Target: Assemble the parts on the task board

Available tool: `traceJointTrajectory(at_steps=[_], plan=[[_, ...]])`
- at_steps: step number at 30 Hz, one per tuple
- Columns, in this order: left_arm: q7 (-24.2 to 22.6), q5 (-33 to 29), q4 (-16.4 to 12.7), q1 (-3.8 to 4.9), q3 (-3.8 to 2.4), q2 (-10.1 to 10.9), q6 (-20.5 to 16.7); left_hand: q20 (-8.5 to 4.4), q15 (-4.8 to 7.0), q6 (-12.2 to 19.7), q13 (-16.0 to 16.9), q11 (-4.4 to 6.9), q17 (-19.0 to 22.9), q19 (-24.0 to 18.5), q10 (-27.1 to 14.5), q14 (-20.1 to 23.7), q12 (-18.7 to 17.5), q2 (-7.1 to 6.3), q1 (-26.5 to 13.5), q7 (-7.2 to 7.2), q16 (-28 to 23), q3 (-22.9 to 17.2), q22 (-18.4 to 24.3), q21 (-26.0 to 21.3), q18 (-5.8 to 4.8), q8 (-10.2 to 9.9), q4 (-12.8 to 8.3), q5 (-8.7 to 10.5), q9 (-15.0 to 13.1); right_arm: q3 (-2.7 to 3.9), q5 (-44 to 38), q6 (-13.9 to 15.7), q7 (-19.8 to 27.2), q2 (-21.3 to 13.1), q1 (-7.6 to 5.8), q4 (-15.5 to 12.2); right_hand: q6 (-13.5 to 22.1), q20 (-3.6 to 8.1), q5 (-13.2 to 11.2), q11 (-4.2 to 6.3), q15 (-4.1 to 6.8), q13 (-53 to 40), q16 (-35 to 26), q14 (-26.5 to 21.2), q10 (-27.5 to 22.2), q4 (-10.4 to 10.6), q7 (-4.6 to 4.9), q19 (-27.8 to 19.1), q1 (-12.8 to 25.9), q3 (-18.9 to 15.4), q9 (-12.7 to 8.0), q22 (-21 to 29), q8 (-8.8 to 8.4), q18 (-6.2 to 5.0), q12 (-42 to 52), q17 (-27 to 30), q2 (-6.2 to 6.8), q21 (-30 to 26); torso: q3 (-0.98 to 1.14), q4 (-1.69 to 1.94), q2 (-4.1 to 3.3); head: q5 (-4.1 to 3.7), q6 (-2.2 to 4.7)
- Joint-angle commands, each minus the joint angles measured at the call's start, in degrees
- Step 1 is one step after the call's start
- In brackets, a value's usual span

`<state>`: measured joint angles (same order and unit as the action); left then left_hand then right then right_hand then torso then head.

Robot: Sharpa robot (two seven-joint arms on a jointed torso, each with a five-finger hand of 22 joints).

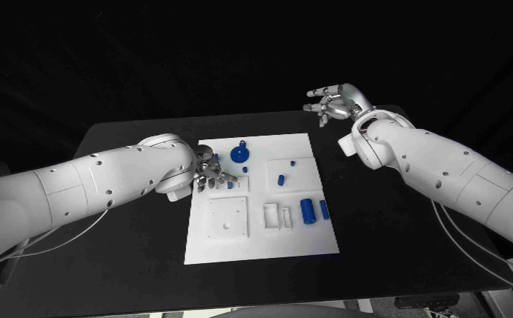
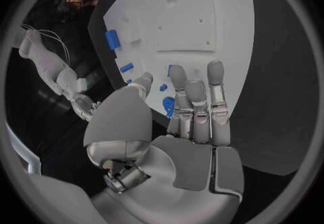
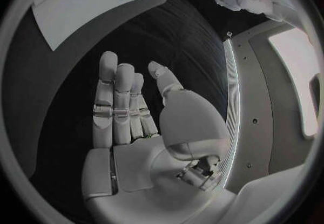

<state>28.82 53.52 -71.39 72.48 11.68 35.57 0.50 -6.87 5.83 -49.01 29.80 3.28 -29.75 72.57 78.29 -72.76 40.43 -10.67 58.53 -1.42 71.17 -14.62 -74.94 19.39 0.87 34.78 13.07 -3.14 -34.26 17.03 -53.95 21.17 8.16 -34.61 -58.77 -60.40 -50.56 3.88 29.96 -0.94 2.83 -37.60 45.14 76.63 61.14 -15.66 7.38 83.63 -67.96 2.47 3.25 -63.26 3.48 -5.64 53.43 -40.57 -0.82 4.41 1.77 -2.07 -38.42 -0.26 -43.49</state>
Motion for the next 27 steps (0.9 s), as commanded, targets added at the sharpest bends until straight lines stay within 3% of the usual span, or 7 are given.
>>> traceJointTrajectory(at_steps=[1, 12, 18, 27], plan=[[0.3, -0.1, 0.2, -0.19, 0.05, -0.3, 0.1, -0.15, 0.09, 0.4, 0.1, -0.08, 0.0, -0.3, -0.4, 0.4, 0.2, -0.02, -0.4, -0.01, 0.2, 0.1, -1.1, 0.2, -0.20, 0.1, 0.4, -0.30, 0.0, 0.04, -0.3, -0.5, 0.3, 0.0, 0.03, -0.1, 0.4, -0.03, 0.2, 0.00, 0.01, 0.1, -0.3, -0.5, -0.3, 0.0, 0.08, -0.3, 0.3, 0.1, 0.0, 0.1, -0.25, 0.18, -0.1, 0.1, 0.08, 0.2, 0.02, -0.02, 0.00, -0.15, -0.12], [0.8, 1.1, 0.7, -0.40, 0.31, -0.9, -0.3, 0.01, -0.08, 0.7, -0.1, -0.27, 0.3, -0.4, -0.8, 0.6, 0.3, 0.18, -0.6, -0.35, 0.2, -0.3, -1.1, 0.2, -0.07, -1.3, 1.2, -0.30, 0.8, 0.04, -0.3, -0.5, 0.3, 0.2, 0.05, -0.1, 0.4, -0.03, 0.2, 0.00, 0.01, 0.1, -0.3, -0.5, -0.3, 0.0, 0.08, -0.3, 0.3, 0.1, 0.0, 0.1, -0.25, 0.18, -0.1, 0.1, 0.08, 0.2, 0.03, 0.01, 0.01, -0.19, -0.24], [0.9, 1.8, 0.9, -0.59, 0.54, -1.3, -0.8, 0.19, -0.24, 0.6, -0.4, -0.47, 0.7, -0.4, -0.8, 0.6, 0.3, 0.75, -0.6, -0.78, 0.2, -0.6, -1.1, 0.2, 0.12, -3.3, 1.3, -0.31, 3.2, 0.04, -0.3, -0.5, 0.3, 0.2, 0.05, -0.1, 0.4, -0.03, 0.2, 0.00, 0.01, 0.1, -0.3, -0.5, -0.3, 0.0, 0.08, -0.3, 0.3, 0.1, 0.0, 0.1, -0.25, 0.18, -0.1, 0.1, 0.08, 0.2, 0.05, 0.01, -0.04, -0.25, -0.30], [1.1, 2.0, 1.6, -0.74, 0.69, -1.8, -0.4, 0.29, -0.35, 0.4, -0.6, -0.61, 0.8, -0.4, -0.8, 0.6, 0.3, 2.29, -0.6, -1.07, 0.3, -0.7, -1.1, 0.1, 0.21, -4.3, -0.5, -0.29, 5.9, 0.04, -0.3, -0.6, 0.3, 0.3, 0.05, -0.1, 0.3, -0.03, 0.2, 0.00, 0.01, 0.1, -0.3, -0.5, -0.3, 0.0, 0.08, -0.3, 0.4, 0.1, 0.0, 0.1, -0.23, 0.18, -0.1, 0.0, 0.02, 0.2, 0.06, -0.03, -0.04, -0.51, -0.46]])
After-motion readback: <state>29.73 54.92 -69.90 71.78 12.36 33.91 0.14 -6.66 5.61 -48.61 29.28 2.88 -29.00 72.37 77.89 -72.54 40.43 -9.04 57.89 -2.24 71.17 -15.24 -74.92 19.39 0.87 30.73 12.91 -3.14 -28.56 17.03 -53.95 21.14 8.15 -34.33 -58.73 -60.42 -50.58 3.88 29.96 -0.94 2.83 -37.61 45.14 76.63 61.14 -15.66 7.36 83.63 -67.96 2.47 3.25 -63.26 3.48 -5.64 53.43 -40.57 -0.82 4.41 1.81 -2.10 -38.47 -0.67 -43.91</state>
